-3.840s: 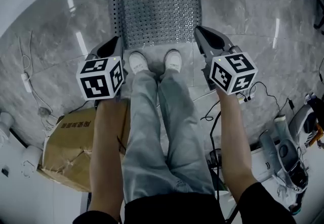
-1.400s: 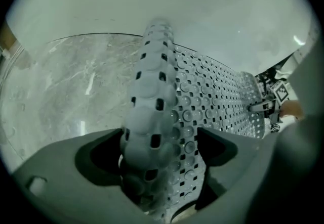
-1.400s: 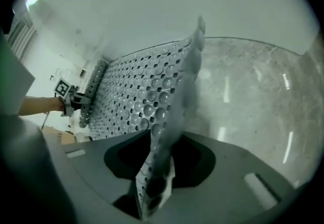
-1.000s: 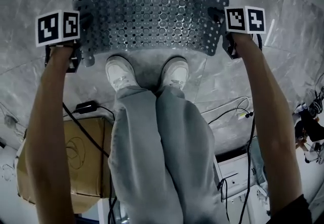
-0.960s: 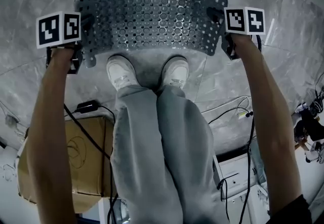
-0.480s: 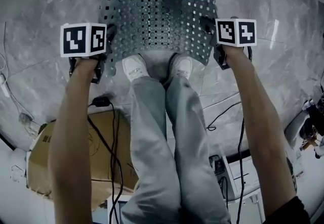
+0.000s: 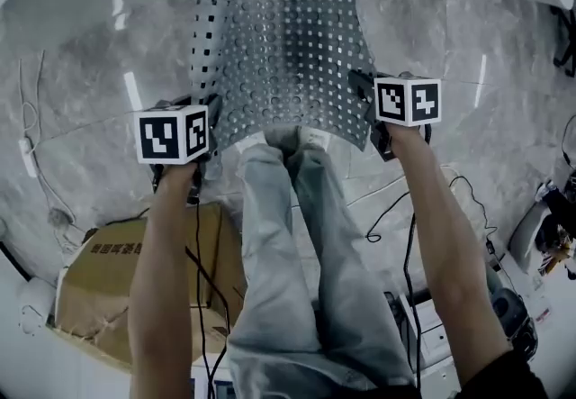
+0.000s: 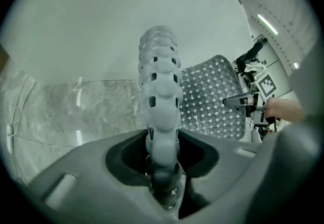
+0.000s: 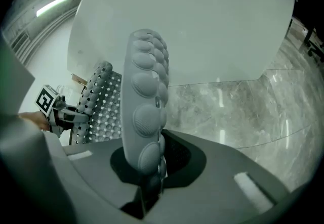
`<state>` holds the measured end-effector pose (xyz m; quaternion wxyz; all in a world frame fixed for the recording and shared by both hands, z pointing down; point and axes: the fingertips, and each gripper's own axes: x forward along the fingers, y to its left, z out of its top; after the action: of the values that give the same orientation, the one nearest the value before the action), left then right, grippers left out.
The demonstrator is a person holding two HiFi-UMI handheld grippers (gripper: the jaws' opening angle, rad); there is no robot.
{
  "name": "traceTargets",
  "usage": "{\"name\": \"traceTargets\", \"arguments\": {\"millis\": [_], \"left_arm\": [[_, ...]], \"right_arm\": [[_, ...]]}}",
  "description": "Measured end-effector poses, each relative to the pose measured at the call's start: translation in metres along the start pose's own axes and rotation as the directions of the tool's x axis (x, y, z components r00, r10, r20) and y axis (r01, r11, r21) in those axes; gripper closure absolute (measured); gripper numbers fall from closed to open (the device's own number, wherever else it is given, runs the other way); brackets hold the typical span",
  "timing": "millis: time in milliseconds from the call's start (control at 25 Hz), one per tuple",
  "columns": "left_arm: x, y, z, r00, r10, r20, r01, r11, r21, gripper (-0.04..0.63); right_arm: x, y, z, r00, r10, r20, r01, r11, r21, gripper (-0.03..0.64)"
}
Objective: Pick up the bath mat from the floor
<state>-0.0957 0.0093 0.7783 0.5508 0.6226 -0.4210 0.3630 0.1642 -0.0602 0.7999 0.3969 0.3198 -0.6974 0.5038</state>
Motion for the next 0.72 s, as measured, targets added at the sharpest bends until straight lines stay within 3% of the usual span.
{"name": "traceTargets", "arguments": {"millis": [280,520,720], "left_arm": [[-0.081,-0.044,-0.001,0.996,-0.027,0.081,0.03,0.999,-0.031,0.456],[-0.162,-0.085,0.025,0.992,-0.013,0.127,0.012,1.0,0.013,0.456],[-0.237,-0.119,0.038,0.984,0.016,0.178,-0.025,0.999,0.044,0.456]], "right_arm": [[-0.089,0.04,0.013,0.999,-0.005,0.04,0.006,1.0,-0.017,0.595],[-0.165,0.075,0.032,0.993,-0.006,0.116,0.004,1.0,0.018,0.595],[-0.235,0.114,0.031,0.983,0.013,0.185,-0.032,0.994,0.102,0.595]]}}
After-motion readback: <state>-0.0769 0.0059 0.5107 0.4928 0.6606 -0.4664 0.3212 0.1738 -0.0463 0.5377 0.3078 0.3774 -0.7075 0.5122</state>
